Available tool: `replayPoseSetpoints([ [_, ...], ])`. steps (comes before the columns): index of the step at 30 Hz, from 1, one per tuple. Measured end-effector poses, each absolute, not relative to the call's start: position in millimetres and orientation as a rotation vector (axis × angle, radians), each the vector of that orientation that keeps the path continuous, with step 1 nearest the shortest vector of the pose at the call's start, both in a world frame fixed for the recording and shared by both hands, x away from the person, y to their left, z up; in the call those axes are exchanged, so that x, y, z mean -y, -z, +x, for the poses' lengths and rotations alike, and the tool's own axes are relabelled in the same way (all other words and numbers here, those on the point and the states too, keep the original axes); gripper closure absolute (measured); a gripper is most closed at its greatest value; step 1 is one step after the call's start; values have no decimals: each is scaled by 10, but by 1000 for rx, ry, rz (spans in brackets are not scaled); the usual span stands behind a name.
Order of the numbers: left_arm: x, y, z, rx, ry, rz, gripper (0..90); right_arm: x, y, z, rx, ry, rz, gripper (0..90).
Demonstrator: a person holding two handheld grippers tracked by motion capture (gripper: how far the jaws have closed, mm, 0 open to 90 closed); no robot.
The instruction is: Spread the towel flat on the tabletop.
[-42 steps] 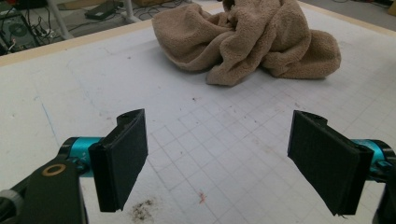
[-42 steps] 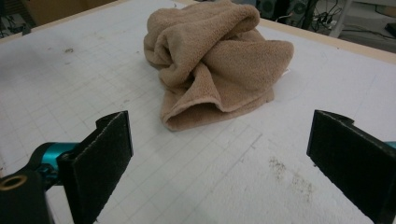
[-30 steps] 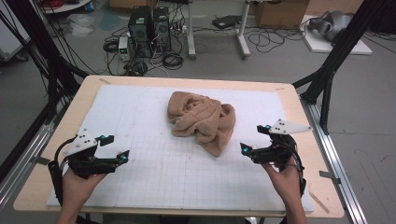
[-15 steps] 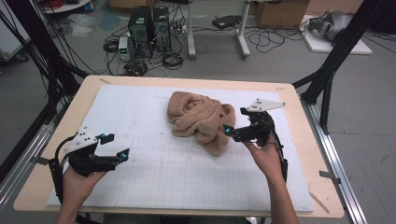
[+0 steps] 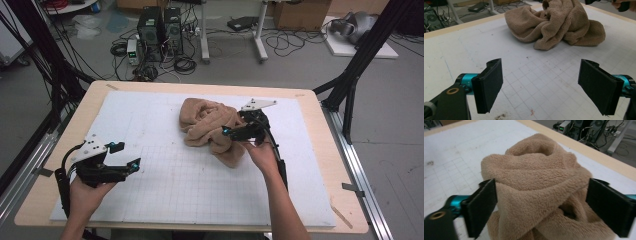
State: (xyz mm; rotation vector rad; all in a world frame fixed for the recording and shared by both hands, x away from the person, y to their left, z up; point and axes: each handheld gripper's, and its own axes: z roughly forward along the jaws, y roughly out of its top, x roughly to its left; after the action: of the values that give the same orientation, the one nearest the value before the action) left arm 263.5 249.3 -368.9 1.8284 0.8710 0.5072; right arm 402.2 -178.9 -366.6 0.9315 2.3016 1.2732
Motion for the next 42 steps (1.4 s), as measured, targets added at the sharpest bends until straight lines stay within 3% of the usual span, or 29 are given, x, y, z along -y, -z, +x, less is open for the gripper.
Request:
replayPoseSetpoints([
  [5, -2499, 3688, 2638, -874, -511, 1823, 203, 1666, 3822, 4127, -2328, -1213, 948, 177],
  [10, -2492, 3694, 2643, -870, -508, 1830, 203, 1673, 3906, 4198, -2348, -1227, 1002, 284],
  [11, -2488, 3696, 2643, -871, -507, 1828, 203, 1666, 3929, 4211, -2370, -1212, 998, 373],
  [12, -2483, 3698, 2642, -872, -504, 1826, 203, 1666, 3929, 4211, -2370, -1212, 998, 373],
  [13, -2481, 3699, 2642, -870, -504, 1826, 203, 1655, 3942, 4216, -2395, -1226, 994, 463],
  [16, -2473, 3701, 2635, -866, -503, 1826, 203, 1643, 3930, 4196, -2416, -1241, 985, 615],
  [20, -2471, 3701, 2626, -860, -504, 1824, 205, 1628, 3867, 4141, -2431, -1244, 964, 683],
  [34, -2502, 3650, 2606, -849, -505, 1806, 206, 1445, 3407, 3590, -2449, -1452, 800, 702],
  [42, -2492, 3598, 2574, -830, -509, 1795, 213, 1199, 3271, 2966, -2489, -1516, 640, 701],
])
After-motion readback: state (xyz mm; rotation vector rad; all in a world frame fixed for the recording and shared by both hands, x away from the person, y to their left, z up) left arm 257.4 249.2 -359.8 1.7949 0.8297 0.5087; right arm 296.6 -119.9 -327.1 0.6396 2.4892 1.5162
